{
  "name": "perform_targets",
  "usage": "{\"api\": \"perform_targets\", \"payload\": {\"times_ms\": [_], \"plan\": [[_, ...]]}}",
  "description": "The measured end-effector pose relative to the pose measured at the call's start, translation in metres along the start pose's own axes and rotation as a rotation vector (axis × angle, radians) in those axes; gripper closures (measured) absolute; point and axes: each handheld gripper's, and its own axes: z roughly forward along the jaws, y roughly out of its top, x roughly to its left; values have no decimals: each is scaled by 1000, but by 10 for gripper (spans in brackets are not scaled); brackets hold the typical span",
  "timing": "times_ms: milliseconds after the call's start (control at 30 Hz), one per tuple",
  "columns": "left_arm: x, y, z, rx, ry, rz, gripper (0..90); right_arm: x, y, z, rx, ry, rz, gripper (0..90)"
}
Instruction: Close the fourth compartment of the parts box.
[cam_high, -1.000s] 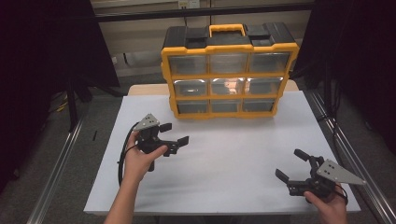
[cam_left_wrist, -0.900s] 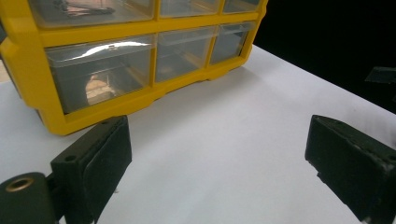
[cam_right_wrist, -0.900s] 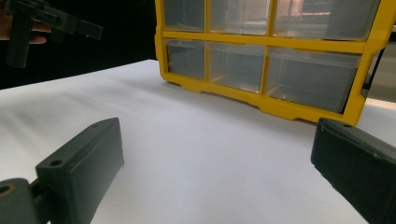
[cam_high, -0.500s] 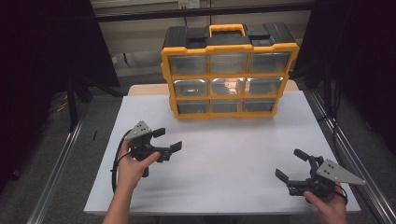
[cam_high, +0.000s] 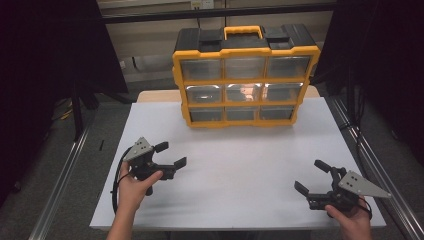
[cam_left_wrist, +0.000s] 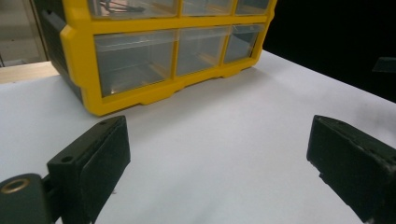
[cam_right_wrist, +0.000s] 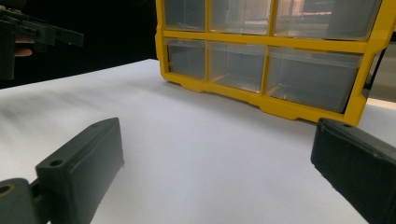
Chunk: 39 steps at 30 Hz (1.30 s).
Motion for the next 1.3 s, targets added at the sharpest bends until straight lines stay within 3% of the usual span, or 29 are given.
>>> {"api": "perform_targets", "payload": {"times_ms": [400,533,567,600,633,700,800,833,900,933,1167,1300], "plan": [[4,-15,-16,-30,74,2,54,0,0,0,3,-4,3,22],[4,-19,-19,-33,79,-2,46,0,0,-1,5,-1,-1,22],[6,-21,-20,-27,49,-1,46,0,0,-1,5,0,-1,22],[6,-22,-21,-29,54,4,45,0,0,-1,4,-3,0,22],[4,-23,-22,-29,86,4,45,0,1,-1,2,-3,2,22],[4,-25,-24,-38,94,4,44,0,0,-1,3,-2,2,22],[4,-28,-28,-49,97,4,44,0,1,-1,4,-1,-2,22],[6,-28,-29,-49,66,6,44,1,1,0,1,-7,1,22],[5,-30,-32,-43,108,20,43,0,1,0,2,-4,-1,22],[5,-32,-32,-48,95,14,43,0,1,0,2,-4,-1,22],[3,-38,-35,-18,112,32,34,0,1,-1,2,3,-13,22],[4,-40,-37,-33,108,17,31,0,1,-1,4,2,-5,22]]}}
